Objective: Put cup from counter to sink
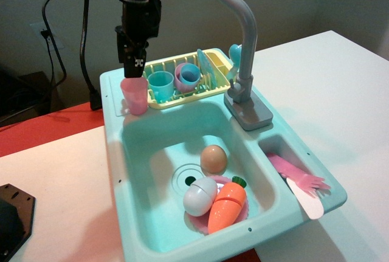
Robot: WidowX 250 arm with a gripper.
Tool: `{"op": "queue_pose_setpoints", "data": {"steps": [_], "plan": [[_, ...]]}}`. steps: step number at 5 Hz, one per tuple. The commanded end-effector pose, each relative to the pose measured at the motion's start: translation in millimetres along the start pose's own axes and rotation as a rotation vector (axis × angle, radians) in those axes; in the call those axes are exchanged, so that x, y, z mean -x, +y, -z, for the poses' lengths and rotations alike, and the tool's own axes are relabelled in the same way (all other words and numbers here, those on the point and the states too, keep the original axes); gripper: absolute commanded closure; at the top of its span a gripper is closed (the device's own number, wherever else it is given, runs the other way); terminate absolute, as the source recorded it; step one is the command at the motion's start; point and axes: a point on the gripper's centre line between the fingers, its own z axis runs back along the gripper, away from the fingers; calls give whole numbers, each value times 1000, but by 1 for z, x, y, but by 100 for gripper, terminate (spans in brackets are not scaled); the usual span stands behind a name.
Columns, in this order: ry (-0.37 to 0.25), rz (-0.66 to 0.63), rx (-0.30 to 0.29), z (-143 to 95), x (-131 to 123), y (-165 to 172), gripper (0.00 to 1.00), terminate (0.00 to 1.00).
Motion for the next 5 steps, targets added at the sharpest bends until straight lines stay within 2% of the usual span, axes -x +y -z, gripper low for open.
{"op": "queue_pose_setpoints", "data": {"steps": [1,2,3,5], "plan": [[-14,15,-23,1,8,4,0,0],[-20,12,-33,6,11,2,0,0],[-47,18,-38,5,12,1,100,0],[-65,14,-33,3,11,-1,100,0]]}}
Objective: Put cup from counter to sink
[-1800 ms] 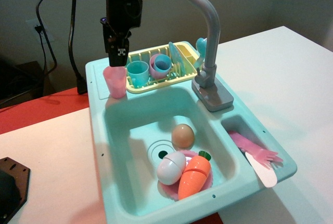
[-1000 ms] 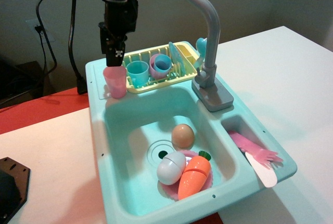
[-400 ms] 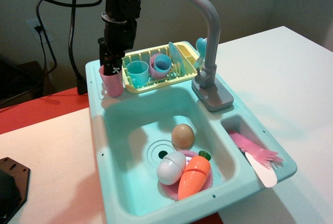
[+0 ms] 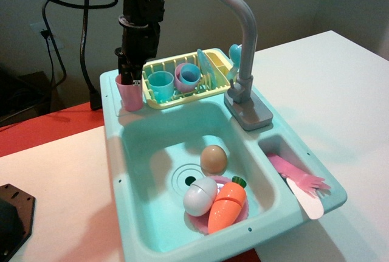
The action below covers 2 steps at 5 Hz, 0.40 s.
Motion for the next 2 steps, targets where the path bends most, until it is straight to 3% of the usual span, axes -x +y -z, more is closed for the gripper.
{"op": "queue_pose_setpoints", "data": {"steps": [1,2], "plan": [[-105,-7,-16,-32,6,-2,100,0],[-148,12,-13,-50,-5,-13,100,0]]}}
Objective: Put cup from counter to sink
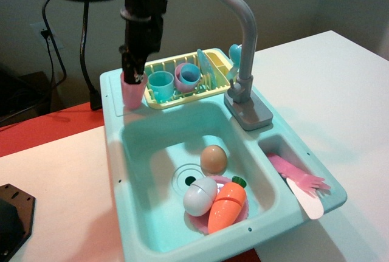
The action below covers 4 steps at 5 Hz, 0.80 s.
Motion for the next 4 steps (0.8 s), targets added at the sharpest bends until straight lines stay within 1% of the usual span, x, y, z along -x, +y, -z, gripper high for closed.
{"op": "queue_pose_setpoints", "data": {"steps": [1,2,3,4], "plan": [[-156,37,-1,-52,-18,-27,100,0],[-187,94,10,-63,-30,-58,100,0],[-193,126,30,-56,-36,-82,100,0],[-189,144,60,-43,-43,-102,100,0]]}}
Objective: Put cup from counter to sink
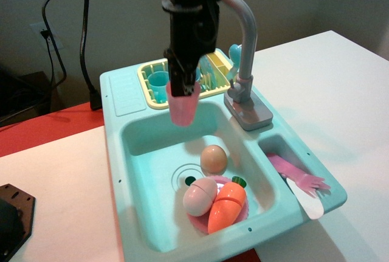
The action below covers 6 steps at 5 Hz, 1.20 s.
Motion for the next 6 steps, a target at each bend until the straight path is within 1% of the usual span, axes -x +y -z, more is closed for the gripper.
{"op": "queue_pose_setpoints", "data": {"steps": [1,3,4,5,6], "plan": [[-27,-14,-2,16,-8,-14,100,0],[6,-48,-34,71,-13,-10,100,0],[18,-60,-43,92,-13,-8,100,0],[28,-77,-40,101,-13,-7,100,0],[40,-89,-68,90,-11,-4,0,0]]}}
